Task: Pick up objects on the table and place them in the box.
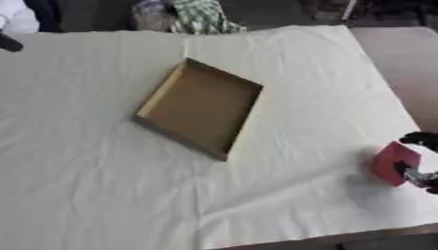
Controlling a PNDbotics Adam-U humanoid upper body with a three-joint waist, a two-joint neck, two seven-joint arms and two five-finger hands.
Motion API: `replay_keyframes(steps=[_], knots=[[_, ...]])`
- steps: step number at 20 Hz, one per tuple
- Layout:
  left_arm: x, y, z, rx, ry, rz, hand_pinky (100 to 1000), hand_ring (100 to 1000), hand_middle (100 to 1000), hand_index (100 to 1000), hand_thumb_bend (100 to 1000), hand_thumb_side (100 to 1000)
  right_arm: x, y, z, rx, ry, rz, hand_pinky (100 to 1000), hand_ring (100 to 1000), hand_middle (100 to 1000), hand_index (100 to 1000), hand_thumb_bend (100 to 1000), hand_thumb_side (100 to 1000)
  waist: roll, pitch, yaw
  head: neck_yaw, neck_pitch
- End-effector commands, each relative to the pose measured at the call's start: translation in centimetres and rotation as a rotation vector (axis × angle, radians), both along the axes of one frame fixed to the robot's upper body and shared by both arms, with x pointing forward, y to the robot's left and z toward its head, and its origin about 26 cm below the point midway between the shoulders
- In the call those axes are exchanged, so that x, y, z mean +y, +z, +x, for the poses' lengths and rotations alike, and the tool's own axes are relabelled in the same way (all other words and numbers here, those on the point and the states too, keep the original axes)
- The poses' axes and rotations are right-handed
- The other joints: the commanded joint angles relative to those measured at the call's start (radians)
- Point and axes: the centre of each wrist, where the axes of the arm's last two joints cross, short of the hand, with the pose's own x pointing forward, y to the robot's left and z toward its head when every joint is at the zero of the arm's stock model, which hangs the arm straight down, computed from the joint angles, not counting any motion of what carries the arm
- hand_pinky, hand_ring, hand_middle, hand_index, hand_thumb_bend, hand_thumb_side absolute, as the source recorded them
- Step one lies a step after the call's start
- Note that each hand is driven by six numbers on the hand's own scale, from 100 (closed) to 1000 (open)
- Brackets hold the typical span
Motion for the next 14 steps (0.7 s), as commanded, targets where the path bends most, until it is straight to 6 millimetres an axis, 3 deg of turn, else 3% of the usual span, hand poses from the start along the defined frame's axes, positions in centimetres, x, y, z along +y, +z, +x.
replay_keyframes(steps=[1, 14], knots=[[-0.16, 0.73, -0.20, -0.028, -0.011, 0.001, 577, 781, 749, 760, 100, 633, -0.45, 0.70, 0.36, 0.005, 0.005, -0.024, 998, 1000, 981, 1000, 200, 908, 0.000, -0.009, 0.000, -0.002, -0.012], [-0.23, 0.68, -0.20, -0.024, -0.018, 0.001, 577, 784, 752, 760, 100, 633, -0.72, 0.38, 0.96, 0.024, 0.023, -0.025, 988, 1000, 927, 982, 204, 894, 0.003, -0.005, 0.000, -0.008, -0.014]])
